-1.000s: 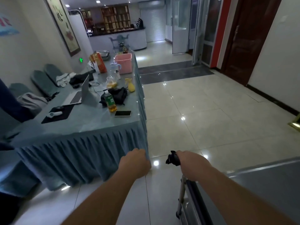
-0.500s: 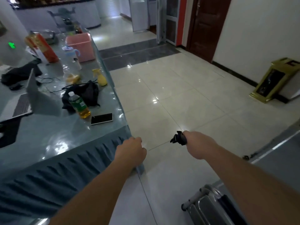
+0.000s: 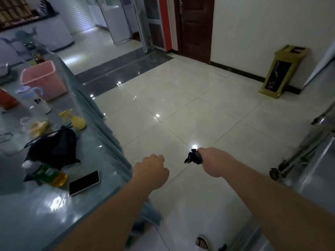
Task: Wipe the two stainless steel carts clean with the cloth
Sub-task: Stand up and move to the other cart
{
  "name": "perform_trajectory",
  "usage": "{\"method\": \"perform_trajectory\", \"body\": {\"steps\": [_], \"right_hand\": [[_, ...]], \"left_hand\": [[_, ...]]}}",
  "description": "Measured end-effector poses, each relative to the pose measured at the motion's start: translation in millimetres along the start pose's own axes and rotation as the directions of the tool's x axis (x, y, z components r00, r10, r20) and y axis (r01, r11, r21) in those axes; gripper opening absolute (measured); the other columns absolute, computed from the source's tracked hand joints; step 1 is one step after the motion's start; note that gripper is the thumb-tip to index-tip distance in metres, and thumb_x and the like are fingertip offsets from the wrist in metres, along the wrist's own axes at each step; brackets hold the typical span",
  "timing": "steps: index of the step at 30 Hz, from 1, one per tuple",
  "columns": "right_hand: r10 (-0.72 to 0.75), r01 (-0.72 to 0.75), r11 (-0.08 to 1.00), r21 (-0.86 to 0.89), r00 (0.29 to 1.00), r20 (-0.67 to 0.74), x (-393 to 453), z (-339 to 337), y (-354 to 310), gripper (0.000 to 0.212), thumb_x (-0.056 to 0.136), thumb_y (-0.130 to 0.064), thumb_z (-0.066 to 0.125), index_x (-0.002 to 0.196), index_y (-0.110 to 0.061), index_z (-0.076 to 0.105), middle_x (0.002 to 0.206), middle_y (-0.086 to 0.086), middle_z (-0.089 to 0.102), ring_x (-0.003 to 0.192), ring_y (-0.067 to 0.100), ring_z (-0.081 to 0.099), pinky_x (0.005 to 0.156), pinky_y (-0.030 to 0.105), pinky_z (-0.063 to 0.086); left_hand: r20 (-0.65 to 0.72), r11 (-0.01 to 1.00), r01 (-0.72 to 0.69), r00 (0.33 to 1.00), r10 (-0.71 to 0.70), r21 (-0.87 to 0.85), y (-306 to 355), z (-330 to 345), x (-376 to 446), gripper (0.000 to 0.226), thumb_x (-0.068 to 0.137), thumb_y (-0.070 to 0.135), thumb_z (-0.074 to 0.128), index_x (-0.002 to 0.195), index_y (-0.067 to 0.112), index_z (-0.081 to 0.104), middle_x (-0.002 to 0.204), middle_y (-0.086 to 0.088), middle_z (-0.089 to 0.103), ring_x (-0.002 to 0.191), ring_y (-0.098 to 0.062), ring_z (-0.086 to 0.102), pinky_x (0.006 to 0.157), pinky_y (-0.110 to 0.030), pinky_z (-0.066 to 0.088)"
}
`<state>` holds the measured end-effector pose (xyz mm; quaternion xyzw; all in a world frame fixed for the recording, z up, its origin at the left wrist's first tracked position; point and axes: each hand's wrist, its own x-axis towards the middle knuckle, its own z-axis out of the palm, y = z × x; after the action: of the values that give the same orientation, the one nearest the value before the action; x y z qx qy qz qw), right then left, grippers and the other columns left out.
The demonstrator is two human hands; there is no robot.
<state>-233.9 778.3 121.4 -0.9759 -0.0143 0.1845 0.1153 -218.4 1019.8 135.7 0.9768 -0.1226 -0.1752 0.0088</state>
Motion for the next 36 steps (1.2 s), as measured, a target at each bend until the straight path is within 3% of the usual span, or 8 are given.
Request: {"method": "perform_trajectory", "body": {"steps": [7,10,15,17,22,26,30,36], "right_hand": [[0.075,-0.072,0.993,0.089,0.997,-0.028,63.8,-44.6,44.7,0.023,0.092,-0.007,0.046,0.110,-0.022,0.048,0.101,-0.001,0.055,0.093,0.024,0.060,0.078,0.037,0.052],[0.141,-0.140,0.983,0.121,0.990,-0.007,86.4,-50.5,74.7,0.030,0.093,-0.007,0.046,0.119,-0.020,0.050,0.108,0.000,0.059,0.096,0.024,0.061,0.086,0.041,0.055],[0.297,-0.294,0.943,0.156,0.955,0.002,130.2,-52.6,128.9,0.029,0.092,-0.007,0.048,0.117,-0.022,0.049,0.097,-0.002,0.052,0.089,0.023,0.059,0.076,0.039,0.053],[0.370,-0.366,0.912,0.187,0.929,0.015,149.8,-56.8,150.1,0.030,0.091,-0.007,0.049,0.117,-0.022,0.049,0.099,-0.002,0.053,0.091,0.024,0.060,0.082,0.042,0.056],[0.565,-0.564,0.774,0.289,0.820,0.088,179.8,-66.6,195.9,0.028,0.095,-0.007,0.054,0.121,-0.017,0.050,0.117,0.006,0.060,0.103,0.028,0.062,0.092,0.043,0.055],[0.686,-0.687,0.650,0.327,0.715,0.138,171.2,-57.9,227.6,0.033,0.096,-0.007,0.053,0.127,-0.016,0.050,0.117,0.006,0.060,0.100,0.026,0.062,0.087,0.039,0.055],[0.736,-0.755,0.524,0.393,0.634,0.236,156.7,-46.4,269.2,0.030,0.099,-0.007,0.052,0.128,-0.012,0.056,0.123,0.009,0.064,0.102,0.024,0.062,0.079,0.028,0.044],[0.817,-0.828,0.355,0.435,0.500,0.286,141.4,-43.1,353.1,0.045,0.097,-0.010,0.055,0.140,-0.016,0.044,0.130,0.009,0.058,0.114,0.029,0.060,0.088,0.035,0.048]], "left_hand": [[0.011,0.999,-0.044,0.999,0.044,-0.028,26.3,-42.8,99.5,0.050,0.102,0.044,0.048,0.147,0.025,0.050,0.140,0.000,0.057,0.117,-0.023,0.059,0.101,-0.045,0.052],[0.045,0.998,-0.069,0.997,0.070,-0.014,46.2,-52.2,149.3,0.051,0.101,0.045,0.048,0.149,0.027,0.049,0.142,0.000,0.055,0.121,-0.024,0.058,0.101,-0.044,0.050],[0.085,0.968,-0.242,0.968,0.236,0.068,91.8,-64.7,247.3,0.050,0.102,0.044,0.047,0.149,0.026,0.049,0.142,0.000,0.054,0.125,-0.024,0.055,0.095,-0.040,0.044],[0.101,0.944,-0.325,0.943,0.317,0.065,111.3,-69.8,287.9,0.049,0.102,0.043,0.047,0.147,0.026,0.050,0.140,0.000,0.055,0.123,-0.023,0.056,0.097,-0.040,0.046],[0.194,0.852,-0.508,0.855,0.482,0.124,161.2,-81.8,379.0,0.048,0.102,0.043,0.047,0.147,0.027,0.051,0.142,-0.001,0.053,0.126,-0.024,0.055,0.100,-0.040,0.045],[0.258,0.752,-0.638,0.764,0.591,0.166,219.3,-83.0,425.6,0.049,0.103,0.043,0.046,0.149,0.025,0.050,0.144,-0.002,0.054,0.130,-0.026,0.054,0.103,-0.041,0.044],[0.339,0.622,-0.761,0.644,0.686,0.186,290.9,-73.9,444.5,0.049,0.103,0.043,0.045,0.148,0.024,0.050,0.145,-0.004,0.053,0.130,-0.028,0.053,0.104,-0.043,0.046],[0.400,0.435,-0.871,0.491,0.774,0.228,410.6,-56.2,463.0,0.049,0.104,0.044,0.045,0.147,0.022,0.050,0.143,-0.005,0.054,0.127,-0.029,0.054,0.101,-0.044,0.044]]}}
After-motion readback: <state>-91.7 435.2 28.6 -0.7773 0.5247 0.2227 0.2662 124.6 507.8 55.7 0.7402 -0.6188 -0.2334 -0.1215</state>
